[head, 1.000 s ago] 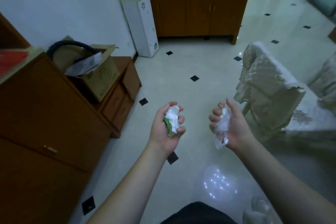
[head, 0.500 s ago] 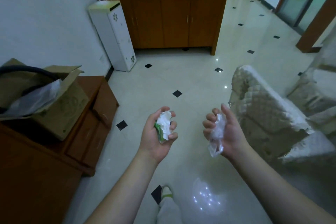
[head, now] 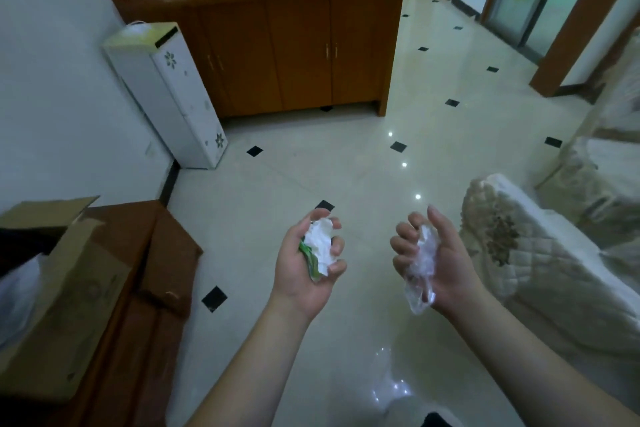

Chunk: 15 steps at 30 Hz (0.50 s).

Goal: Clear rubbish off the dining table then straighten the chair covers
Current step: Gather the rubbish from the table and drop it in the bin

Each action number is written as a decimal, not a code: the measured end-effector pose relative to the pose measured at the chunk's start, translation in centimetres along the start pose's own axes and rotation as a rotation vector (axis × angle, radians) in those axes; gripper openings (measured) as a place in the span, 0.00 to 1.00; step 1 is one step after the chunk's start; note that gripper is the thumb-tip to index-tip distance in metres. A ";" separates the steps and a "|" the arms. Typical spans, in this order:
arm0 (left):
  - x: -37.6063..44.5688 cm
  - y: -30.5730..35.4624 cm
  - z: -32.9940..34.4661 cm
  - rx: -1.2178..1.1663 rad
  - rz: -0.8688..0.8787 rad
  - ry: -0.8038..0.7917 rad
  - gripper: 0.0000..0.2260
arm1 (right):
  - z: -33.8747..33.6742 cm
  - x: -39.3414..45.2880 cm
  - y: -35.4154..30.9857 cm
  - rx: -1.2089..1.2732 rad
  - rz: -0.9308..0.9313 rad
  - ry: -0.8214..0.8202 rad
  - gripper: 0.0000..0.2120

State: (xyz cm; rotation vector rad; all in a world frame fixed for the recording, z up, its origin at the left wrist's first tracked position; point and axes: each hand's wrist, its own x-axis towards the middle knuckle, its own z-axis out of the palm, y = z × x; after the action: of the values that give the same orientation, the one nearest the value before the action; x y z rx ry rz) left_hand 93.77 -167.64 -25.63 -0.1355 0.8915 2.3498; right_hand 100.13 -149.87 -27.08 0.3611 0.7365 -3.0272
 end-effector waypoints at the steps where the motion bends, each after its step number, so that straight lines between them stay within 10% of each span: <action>1: 1.5 0.3 0.4 0.002 -0.008 -0.005 0.08 | -0.1 1.3 -0.7 0.002 -0.012 0.016 0.20; 15: 28.7 2.6 10.4 0.062 -0.131 0.013 0.06 | -2.4 21.7 -16.7 -0.006 -0.099 0.090 0.18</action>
State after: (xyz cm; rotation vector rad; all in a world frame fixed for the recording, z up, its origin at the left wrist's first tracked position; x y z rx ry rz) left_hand 70.33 -147.87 -24.73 -0.1786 0.9326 2.1999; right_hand 78.49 -132.91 -26.44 0.4778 0.7913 -3.1187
